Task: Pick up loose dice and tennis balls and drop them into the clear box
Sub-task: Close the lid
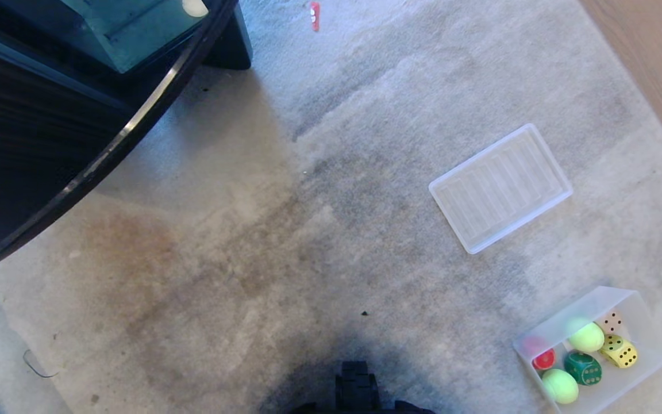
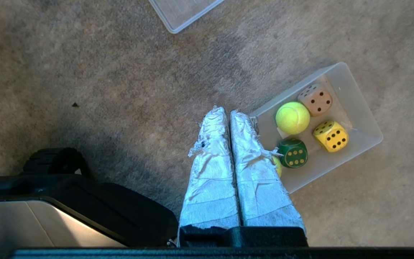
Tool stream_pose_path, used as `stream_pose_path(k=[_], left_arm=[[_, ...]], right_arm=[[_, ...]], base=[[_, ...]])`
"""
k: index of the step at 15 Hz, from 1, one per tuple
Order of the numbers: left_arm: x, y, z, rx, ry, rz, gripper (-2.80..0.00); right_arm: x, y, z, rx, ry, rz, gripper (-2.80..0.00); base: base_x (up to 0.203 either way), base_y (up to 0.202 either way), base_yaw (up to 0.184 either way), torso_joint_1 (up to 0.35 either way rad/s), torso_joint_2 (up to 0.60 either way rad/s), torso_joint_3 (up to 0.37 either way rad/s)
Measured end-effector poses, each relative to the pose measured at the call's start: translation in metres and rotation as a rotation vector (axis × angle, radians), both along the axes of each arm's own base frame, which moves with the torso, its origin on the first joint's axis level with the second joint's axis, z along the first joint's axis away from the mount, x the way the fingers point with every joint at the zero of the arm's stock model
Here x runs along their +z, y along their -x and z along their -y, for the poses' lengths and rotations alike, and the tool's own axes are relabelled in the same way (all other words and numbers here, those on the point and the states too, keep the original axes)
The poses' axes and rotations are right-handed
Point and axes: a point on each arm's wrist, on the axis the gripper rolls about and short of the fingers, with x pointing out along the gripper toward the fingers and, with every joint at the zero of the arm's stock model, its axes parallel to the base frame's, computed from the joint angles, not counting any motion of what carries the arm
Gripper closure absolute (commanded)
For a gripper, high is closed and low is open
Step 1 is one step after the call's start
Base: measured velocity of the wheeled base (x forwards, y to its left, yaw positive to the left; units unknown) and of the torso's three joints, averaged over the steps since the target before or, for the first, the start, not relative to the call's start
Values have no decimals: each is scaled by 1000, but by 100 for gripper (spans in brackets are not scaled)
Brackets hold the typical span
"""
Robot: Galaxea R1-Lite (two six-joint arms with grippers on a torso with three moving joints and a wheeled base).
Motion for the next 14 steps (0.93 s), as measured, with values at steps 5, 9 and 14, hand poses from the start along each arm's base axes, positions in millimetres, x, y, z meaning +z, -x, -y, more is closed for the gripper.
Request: stream_pose_path(k=[5, 9, 14], left_arm=[[0, 0, 0, -1, -3, 0, 0], [0, 0, 0, -1, 5, 1, 0], [0, 0, 0, 0, 8, 0, 0]], right_arm=[[0, 0, 0, 0, 0, 1, 0], [0, 0, 0, 1, 4, 0, 0], [0, 0, 0, 2, 2, -2, 0]], base=[[0, 0, 0, 5, 2, -198], [0, 0, 0, 1, 2, -136], [0, 0, 0, 0, 0, -8]])
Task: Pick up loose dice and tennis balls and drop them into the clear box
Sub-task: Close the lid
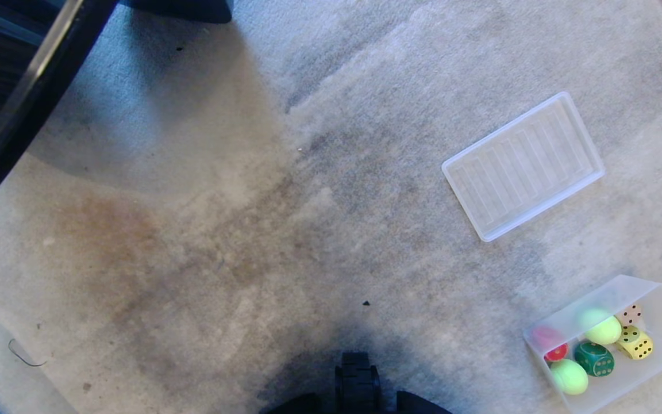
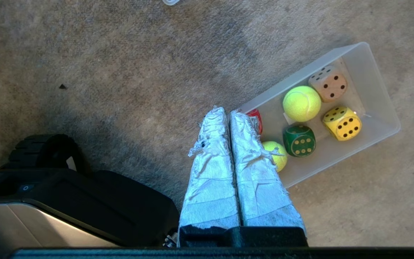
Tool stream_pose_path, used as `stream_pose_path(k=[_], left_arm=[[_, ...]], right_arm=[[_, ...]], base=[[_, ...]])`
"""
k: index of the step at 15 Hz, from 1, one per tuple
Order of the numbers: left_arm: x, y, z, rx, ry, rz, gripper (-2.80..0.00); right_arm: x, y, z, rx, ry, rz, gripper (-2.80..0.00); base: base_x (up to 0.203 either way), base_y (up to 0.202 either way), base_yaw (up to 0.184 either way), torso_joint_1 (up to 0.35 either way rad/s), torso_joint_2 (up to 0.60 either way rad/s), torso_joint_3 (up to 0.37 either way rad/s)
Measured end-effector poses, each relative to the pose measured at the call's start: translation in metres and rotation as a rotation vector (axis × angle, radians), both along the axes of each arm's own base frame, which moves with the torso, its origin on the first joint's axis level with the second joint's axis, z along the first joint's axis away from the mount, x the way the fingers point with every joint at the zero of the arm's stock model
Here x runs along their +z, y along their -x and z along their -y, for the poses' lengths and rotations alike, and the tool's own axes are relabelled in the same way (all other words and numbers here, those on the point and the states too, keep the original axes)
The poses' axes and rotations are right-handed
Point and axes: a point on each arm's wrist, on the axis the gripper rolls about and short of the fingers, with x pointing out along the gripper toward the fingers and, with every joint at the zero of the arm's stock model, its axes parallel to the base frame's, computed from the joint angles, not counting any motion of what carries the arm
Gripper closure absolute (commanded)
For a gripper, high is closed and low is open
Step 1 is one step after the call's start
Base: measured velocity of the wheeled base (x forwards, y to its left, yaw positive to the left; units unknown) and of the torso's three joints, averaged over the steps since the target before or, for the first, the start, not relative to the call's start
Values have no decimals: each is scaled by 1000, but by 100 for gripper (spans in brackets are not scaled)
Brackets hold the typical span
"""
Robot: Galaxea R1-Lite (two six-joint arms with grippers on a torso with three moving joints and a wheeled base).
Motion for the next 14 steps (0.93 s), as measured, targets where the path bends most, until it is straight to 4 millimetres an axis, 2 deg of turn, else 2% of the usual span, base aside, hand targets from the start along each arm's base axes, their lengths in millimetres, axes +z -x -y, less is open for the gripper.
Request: stream_pose_path(k=[5, 7, 9, 12, 14], left_arm=[[0, 0, 0, 0, 1, 0, 0], [0, 0, 0, 0, 1, 0, 0], [0, 0, 0, 0, 1, 0, 0], [0, 0, 0, 0, 1, 0, 0], [0, 0, 0, 0, 1, 0, 0]], right_arm=[[4, 1, 0, -4, -11, -27, 0], [22, 0, 0, -10, -49, -53, 0], [48, -9, 0, -21, -109, -104, 0], [88, -45, 1, -55, -199, -181, 0], [106, -86, 2, -82, -253, -219, 0]], base=[[0, 0, 0, 0, 0, 0], [0, 0, 0, 0, 0, 0], [0, 0, 0, 0, 0, 0], [0, 0, 0, 0, 0, 0], [0, 0, 0, 0, 0, 0]])
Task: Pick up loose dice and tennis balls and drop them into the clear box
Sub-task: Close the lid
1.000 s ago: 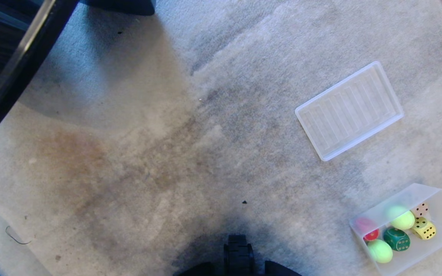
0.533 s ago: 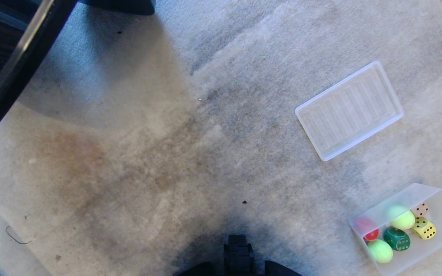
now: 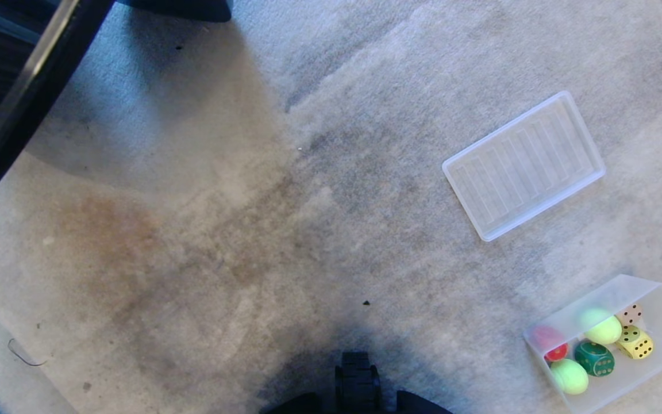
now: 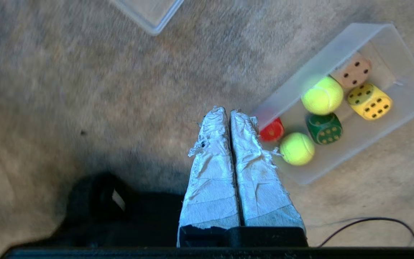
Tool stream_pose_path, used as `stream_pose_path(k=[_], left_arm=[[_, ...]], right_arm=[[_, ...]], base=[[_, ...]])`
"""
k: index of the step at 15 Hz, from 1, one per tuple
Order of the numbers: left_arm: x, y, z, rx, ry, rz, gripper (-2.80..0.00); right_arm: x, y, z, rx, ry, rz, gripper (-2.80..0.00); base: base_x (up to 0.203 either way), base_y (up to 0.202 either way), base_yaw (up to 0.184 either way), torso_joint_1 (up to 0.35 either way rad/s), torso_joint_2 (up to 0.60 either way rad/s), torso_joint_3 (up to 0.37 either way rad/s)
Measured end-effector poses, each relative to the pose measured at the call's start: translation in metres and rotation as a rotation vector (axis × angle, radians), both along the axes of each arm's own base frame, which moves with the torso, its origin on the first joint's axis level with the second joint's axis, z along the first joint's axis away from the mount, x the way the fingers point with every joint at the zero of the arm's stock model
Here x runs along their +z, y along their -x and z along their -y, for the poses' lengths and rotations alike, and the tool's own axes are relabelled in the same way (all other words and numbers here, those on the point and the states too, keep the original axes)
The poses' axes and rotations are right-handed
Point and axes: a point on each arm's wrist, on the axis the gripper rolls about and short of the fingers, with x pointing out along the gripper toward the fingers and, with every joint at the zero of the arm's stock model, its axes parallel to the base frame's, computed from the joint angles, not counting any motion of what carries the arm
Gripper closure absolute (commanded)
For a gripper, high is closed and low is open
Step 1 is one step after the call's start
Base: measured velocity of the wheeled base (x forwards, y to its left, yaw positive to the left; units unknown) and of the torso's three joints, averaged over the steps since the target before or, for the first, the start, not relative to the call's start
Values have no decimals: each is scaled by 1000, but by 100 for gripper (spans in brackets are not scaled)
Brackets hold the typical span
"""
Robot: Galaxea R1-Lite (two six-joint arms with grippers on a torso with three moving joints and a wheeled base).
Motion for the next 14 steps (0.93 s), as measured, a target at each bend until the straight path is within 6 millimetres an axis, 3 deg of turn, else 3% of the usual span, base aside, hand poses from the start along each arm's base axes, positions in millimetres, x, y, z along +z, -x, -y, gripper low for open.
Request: stream_pose_path(k=[4, 8, 12, 13, 14], left_arm=[[0, 0, 0, 0, 0, 0, 0], [0, 0, 0, 0, 0, 0, 0], [0, 0, 0, 0, 0, 0, 0], [0, 0, 0, 0, 0, 0, 0], [0, 0, 0, 1, 0, 0, 0]], right_arm=[[10, -88, 3, -75, -108, 5, 0], [27, -173, -4, -133, -310, 136, 0], [7, -218, -19, -136, -429, 115, 0], [-2, -226, -21, -152, -428, 92, -119], [-11, -233, -21, -169, -423, 67, -280]], base=[[0, 0, 0, 0, 0, 0], [0, 0, 0, 0, 0, 0], [0, 0, 0, 0, 0, 0], [0, 0, 0, 0, 0, 0], [0, 0, 0, 0, 0, 0]])
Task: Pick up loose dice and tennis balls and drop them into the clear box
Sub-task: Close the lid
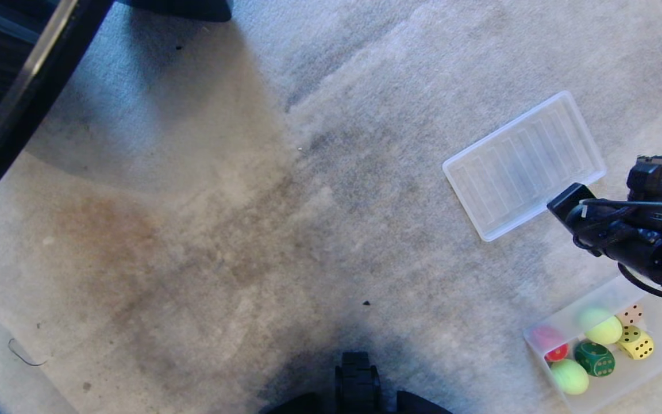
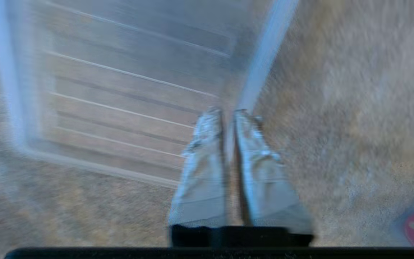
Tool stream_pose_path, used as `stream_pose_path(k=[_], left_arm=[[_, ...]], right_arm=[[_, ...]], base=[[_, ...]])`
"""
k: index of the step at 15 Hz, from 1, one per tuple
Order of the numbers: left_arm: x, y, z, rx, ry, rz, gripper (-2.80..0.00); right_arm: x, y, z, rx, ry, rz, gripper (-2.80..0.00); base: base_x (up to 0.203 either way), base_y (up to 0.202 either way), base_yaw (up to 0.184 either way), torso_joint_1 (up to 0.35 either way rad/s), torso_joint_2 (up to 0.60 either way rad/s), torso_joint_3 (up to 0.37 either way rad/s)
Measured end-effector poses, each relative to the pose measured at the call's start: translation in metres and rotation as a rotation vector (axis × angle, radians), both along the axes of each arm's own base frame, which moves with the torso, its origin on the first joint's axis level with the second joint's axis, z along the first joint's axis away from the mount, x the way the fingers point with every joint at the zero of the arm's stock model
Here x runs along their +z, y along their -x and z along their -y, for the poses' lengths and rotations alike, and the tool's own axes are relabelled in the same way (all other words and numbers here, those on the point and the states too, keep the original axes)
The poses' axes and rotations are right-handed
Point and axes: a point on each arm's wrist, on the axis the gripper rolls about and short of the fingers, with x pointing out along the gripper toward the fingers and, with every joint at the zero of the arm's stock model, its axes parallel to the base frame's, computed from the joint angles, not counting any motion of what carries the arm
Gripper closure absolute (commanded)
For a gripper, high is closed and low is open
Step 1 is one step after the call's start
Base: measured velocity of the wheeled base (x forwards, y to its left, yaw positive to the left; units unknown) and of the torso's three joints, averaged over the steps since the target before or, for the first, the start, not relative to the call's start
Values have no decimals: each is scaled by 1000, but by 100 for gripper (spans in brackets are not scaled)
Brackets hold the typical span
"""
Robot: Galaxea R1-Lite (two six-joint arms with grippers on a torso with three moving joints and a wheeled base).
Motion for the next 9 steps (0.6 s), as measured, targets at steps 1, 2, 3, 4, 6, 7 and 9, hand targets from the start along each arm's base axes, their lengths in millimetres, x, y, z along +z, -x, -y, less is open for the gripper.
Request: stream_pose_path(k=[1, 2, 3, 4, 6, 7, 9], left_arm=[[0, 0, 0, 0, 0, 0, 0], [0, 0, 0, 0, 0, 0, 0], [0, 0, 0, -1, 0, 0, 0], [0, 0, 0, -1, 0, 0, 0], [0, 0, 0, 0, 0, 0, 0], [0, 0, 0, 0, 0, 0, 0], [0, 0, 0, 0, 0, 0, 0]], right_arm=[[-9, -5, 0, -8, 6, -30, -280], [-15, -9, 0, -12, 10, -49, -280], [-18, -12, 0, -20, 12, -57, -280], [-22, -17, 0, -31, 14, -68, -280], [-29, -23, 1, -46, 10, -85, -280], [-33, -26, 1, -56, -6, -92, -280], [-37, -33, 4, -87, -65, -90, -280]], base=[[0, 0, 0, 0, 0, 0], [0, 0, 0, 0, 0, 0], [0, 0, 0, 0, 0, 0], [0, 0, 0, 0, 0, 0], [0, 0, 0, 0, 0, 0], [0, 0, 0, 0, 0, 0], [0, 0, 0, 0, 0, 0]])
